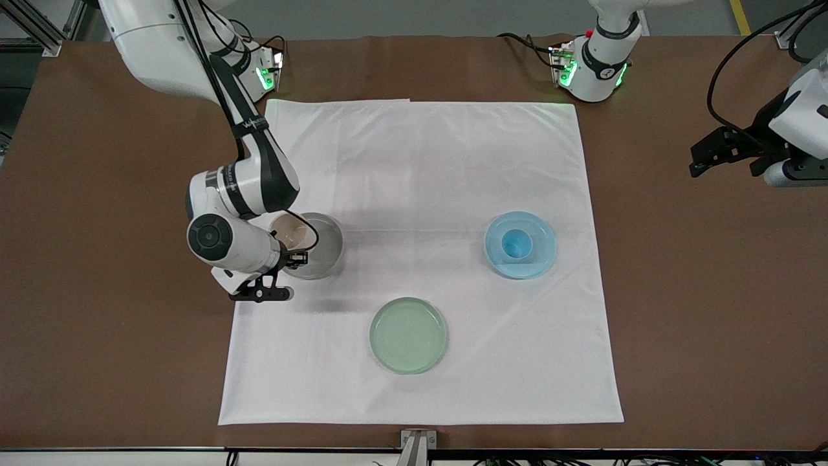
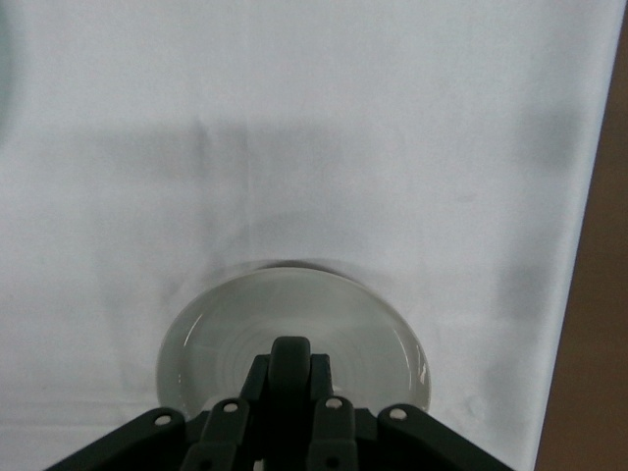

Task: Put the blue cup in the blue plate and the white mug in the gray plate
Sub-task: 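Carry the white mug onto the gray plate with the right gripper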

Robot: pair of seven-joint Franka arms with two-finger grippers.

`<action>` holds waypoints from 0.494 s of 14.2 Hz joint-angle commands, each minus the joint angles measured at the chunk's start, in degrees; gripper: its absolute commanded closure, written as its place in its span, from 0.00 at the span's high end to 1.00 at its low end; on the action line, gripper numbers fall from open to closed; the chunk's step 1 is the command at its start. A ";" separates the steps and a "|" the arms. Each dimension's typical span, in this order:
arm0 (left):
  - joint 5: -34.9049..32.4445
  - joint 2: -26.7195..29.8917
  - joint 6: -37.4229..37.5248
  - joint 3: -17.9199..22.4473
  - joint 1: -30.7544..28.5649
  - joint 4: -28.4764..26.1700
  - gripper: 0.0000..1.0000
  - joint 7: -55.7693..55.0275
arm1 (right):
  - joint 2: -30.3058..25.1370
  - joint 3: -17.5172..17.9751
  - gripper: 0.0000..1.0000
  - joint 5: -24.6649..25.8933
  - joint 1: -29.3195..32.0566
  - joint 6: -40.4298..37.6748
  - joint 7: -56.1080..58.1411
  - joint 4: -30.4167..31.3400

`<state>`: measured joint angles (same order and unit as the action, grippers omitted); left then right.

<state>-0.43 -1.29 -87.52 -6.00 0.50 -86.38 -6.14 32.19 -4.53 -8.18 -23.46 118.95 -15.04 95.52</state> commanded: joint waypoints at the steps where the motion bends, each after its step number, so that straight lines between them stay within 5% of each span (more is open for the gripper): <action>1: -1.33 0.23 -0.46 -0.33 0.12 -0.11 1.00 -0.10 | 2.08 -0.66 0.07 -0.96 -0.97 0.93 0.80 0.27; 7: -1.33 -1.00 -0.55 -0.76 0.38 -0.11 1.00 -0.10 | 4.20 -0.66 0.10 -1.22 -1.67 2.52 0.28 0.28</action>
<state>-0.45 -2.24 -87.58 -6.24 0.60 -86.45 -6.14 36.58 -4.52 -8.18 -24.52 121.09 -15.06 95.58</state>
